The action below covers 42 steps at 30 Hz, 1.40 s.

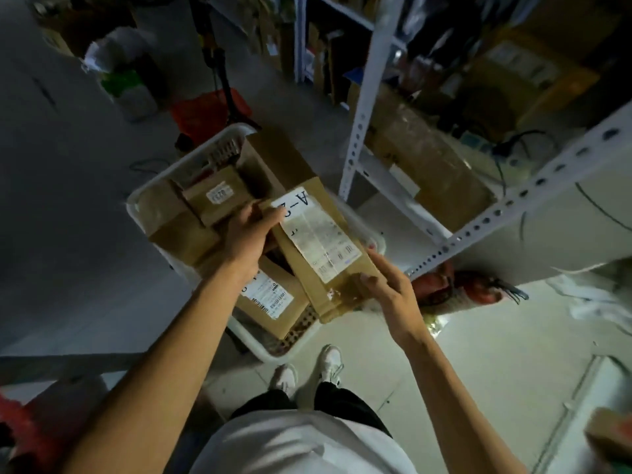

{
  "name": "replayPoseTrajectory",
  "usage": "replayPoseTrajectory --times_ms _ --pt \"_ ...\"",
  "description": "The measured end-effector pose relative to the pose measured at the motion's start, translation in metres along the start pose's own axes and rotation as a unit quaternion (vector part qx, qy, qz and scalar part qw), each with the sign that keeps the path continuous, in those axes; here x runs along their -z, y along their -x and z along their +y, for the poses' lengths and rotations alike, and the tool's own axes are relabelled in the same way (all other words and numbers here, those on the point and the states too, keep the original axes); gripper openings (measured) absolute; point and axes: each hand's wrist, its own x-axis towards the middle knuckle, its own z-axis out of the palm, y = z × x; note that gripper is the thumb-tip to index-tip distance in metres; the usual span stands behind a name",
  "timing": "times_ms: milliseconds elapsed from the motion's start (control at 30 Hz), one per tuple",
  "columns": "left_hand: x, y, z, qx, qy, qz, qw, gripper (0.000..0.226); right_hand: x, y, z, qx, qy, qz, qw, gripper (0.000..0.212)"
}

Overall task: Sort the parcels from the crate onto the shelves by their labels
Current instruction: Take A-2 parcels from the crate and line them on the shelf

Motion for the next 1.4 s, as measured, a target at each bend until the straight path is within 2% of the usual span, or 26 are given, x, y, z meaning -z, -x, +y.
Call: replayPoseTrajectory --times_ms 100,200,300,367,433,500,567,600,667,700,800,867,1033,1133,1233,1400 --pt "-0.01 0.016 -0.013 0.02 0.03 0.016 0.999 0.052 -0.004 0.023 0.01 0.02 -0.054 0.104 0.993 0.056" --pt "-0.028 0.04 -0.031 0.034 0.013 0.06 0.998 0.048 -0.01 0.049 0.02 0.03 -0.087 0.173 0.981 0.067" --pt "-0.044 0.074 -0.045 0.03 -0.001 0.016 0.999 0.057 -0.009 0.078 0.035 0.015 -0.12 0.225 0.967 0.073" --pt "-0.053 0.09 -0.054 0.016 -0.054 -0.05 0.997 0.068 0.001 0.096 0.043 0.008 -0.14 0.269 0.953 0.076" --pt "-0.063 0.103 -0.058 -0.005 -0.122 -0.147 0.982 0.09 0.02 0.115 0.047 0.01 -0.161 0.323 0.932 0.077" --pt "-0.074 0.111 -0.058 -0.03 -0.167 -0.262 0.95 0.103 0.044 0.135 0.047 0.021 -0.172 0.368 0.914 0.066" --pt "-0.092 0.119 -0.058 -0.018 -0.189 -0.388 0.902 0.108 0.07 0.155 0.046 0.034 -0.182 0.413 0.892 0.052" --pt "-0.104 0.125 -0.059 -0.004 -0.201 -0.436 0.877 0.107 0.083 0.164 0.046 0.045 -0.188 0.432 0.881 0.046" --pt "-0.134 0.144 -0.067 0.003 -0.222 -0.477 0.85 0.099 0.107 0.182 0.049 0.069 -0.204 0.468 0.857 0.04" --pt "-0.152 0.158 -0.073 -0.001 -0.222 -0.479 0.849 0.092 0.119 0.191 0.051 0.079 -0.212 0.481 0.847 0.043" --pt "-0.201 0.2 -0.097 0.017 -0.197 -0.471 0.86 0.067 0.153 0.223 0.054 0.105 -0.196 0.508 0.832 0.073" --pt "-0.231 0.228 -0.117 0.039 -0.193 -0.478 0.856 0.057 0.175 0.247 0.056 0.113 -0.179 0.527 0.823 0.079" --pt "-0.299 0.302 -0.166 0.055 -0.199 -0.516 0.832 0.072 0.222 0.301 0.065 0.133 -0.146 0.53 0.825 0.065" --pt "-0.333 0.336 -0.187 0.02 -0.22 -0.568 0.793 0.072 0.241 0.337 0.074 0.131 -0.11 0.552 0.816 0.067" --pt "-0.362 0.361 -0.205 0.021 -0.23 -0.635 0.737 0.071 0.259 0.376 0.085 0.121 -0.083 0.579 0.802 0.073" --pt "-0.392 0.401 -0.232 -0.025 -0.287 -0.704 0.649 0.061 0.273 0.428 0.107 0.092 -0.087 0.655 0.745 0.072"
